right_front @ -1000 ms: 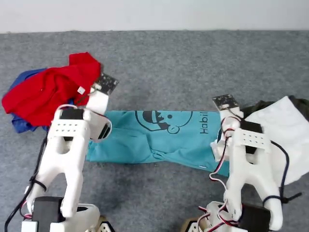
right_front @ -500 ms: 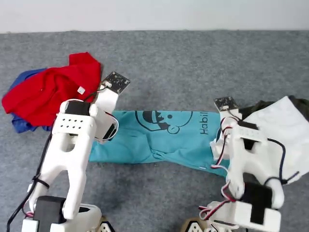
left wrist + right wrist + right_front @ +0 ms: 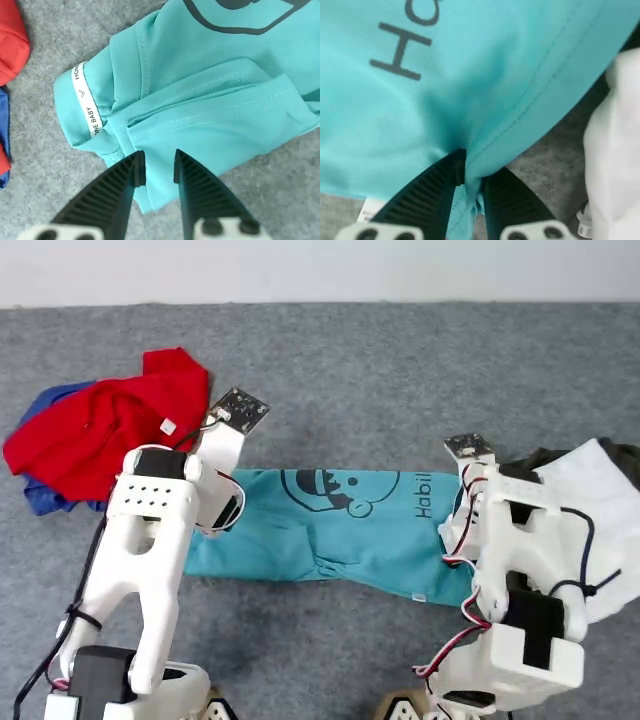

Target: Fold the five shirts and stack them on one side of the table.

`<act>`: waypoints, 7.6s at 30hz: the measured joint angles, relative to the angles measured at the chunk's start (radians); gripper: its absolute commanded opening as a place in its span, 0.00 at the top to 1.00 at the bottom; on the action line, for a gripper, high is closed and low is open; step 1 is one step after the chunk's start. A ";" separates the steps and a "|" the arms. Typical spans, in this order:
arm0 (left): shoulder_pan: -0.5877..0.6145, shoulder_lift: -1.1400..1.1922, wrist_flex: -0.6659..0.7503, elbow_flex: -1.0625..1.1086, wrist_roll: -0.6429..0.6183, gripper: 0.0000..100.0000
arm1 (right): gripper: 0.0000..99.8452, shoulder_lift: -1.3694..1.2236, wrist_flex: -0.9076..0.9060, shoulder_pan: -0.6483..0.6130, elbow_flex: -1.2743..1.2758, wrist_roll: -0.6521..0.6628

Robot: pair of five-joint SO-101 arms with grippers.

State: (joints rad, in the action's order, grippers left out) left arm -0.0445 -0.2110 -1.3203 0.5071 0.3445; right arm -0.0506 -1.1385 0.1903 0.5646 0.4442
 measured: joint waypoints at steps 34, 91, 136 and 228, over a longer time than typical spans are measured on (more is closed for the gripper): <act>0.440 0.000 -0.026 -0.023 0.000 0.89 | 0.99 -0.012 -0.468 -0.741 -0.577 -0.002; 0.756 -0.002 -0.084 -0.173 0.000 0.89 | 0.78 -0.898 -0.615 -1.074 -1.989 -0.189; 0.756 -0.002 -0.084 -0.173 0.000 0.89 | 0.78 -1.071 -0.390 -0.970 -1.826 -0.196; 0.071 -0.012 0.074 0.293 0.068 0.89 | 0.78 -0.114 -0.161 -0.829 -0.305 -0.244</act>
State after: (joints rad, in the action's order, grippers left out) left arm 0.0261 -0.2232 -1.2467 0.8002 0.4120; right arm -0.1642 -1.2996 -0.6383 0.2593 0.2002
